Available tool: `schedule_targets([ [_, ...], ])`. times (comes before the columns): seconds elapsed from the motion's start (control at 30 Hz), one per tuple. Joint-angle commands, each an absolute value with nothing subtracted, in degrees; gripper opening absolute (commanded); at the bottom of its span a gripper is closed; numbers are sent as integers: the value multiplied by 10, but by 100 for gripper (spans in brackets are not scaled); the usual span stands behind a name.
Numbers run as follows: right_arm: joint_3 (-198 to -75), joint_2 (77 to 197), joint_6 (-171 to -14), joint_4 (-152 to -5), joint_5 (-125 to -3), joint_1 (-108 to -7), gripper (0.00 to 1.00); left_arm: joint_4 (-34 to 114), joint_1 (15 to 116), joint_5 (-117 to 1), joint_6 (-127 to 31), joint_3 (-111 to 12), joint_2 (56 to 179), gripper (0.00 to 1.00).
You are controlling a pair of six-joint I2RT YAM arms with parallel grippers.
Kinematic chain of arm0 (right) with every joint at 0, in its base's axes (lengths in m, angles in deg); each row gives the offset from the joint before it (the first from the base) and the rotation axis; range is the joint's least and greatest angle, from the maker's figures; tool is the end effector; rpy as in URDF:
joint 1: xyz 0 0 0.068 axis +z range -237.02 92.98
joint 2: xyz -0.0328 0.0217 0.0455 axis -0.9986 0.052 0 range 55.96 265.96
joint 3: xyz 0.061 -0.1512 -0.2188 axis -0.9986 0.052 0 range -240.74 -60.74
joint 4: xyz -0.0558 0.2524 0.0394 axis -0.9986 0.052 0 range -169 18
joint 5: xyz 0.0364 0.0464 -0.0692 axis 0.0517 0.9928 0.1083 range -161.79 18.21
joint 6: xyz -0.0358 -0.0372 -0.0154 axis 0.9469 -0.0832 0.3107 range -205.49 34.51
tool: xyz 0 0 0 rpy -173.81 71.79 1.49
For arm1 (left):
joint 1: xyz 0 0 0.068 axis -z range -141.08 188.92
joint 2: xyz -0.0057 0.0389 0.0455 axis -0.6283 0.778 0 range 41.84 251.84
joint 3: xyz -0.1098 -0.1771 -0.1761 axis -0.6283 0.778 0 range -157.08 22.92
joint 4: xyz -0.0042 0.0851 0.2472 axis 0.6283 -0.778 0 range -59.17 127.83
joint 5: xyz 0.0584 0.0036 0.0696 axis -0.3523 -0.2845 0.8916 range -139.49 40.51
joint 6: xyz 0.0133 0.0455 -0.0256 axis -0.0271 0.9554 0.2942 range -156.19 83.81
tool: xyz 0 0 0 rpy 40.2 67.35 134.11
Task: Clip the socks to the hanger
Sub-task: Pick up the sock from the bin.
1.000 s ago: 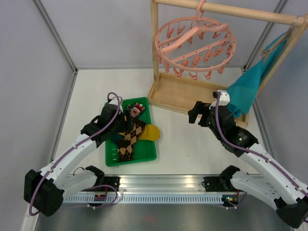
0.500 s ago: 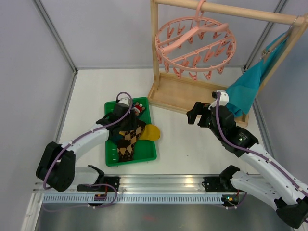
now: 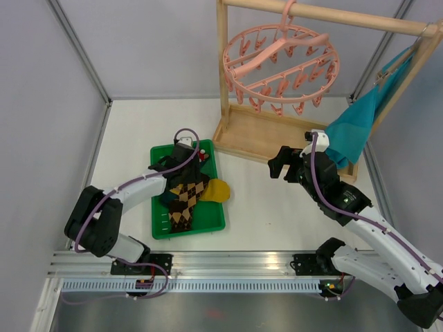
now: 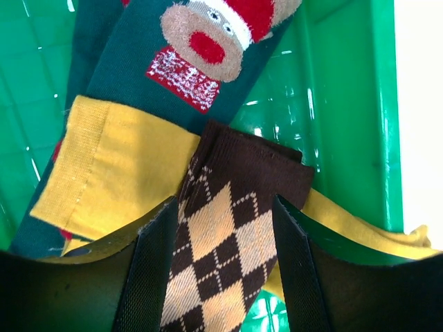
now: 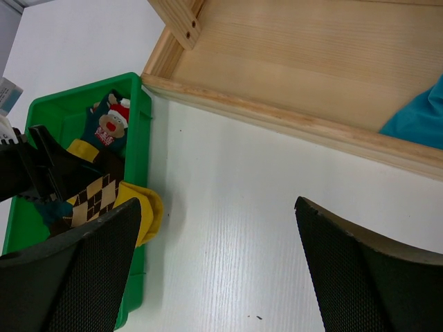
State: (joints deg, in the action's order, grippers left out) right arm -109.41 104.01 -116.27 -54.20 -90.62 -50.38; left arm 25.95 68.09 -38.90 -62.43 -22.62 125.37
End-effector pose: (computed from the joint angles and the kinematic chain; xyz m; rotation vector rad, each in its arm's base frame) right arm 0.1561 0.1019 0.3284 0.1113 1.9922 0.4388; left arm 0.2569 -0.1359 0.1889 -0.0202 2.4326 -0.2132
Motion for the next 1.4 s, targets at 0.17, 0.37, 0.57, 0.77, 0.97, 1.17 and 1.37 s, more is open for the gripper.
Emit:
schedule_targets([
  [0.17, -1092, 1033, -1170, -557, -907, -501, 98, 270, 693, -358, -606, -260, 1289, 58],
  [0.37, -1092, 1034, -1166, -554, -912, -501, 98, 266, 699, -353, -609, -267, 1307, 50],
  [0.57, -1093, 1037, -1167, -554, -915, -500, 98, 252, 699, -337, -609, -270, 1308, 35],
  [0.77, -1096, 1041, -1167, -554, -915, -500, 98, 221, 700, -319, -609, -282, 1287, 23],
  [0.97, -1100, 1046, -1165, -554, -915, -501, 98, 200, 699, -315, -603, -302, 1255, 3],
  [1.17, -1109, 1047, -1163, -547, -920, -501, 98, 197, 699, -338, -600, -303, 1204, 2],
  [1.37, -1108, 1043, -1166, -546, -917, -501, 98, 191, 699, -368, -591, -310, 1142, 2],
])
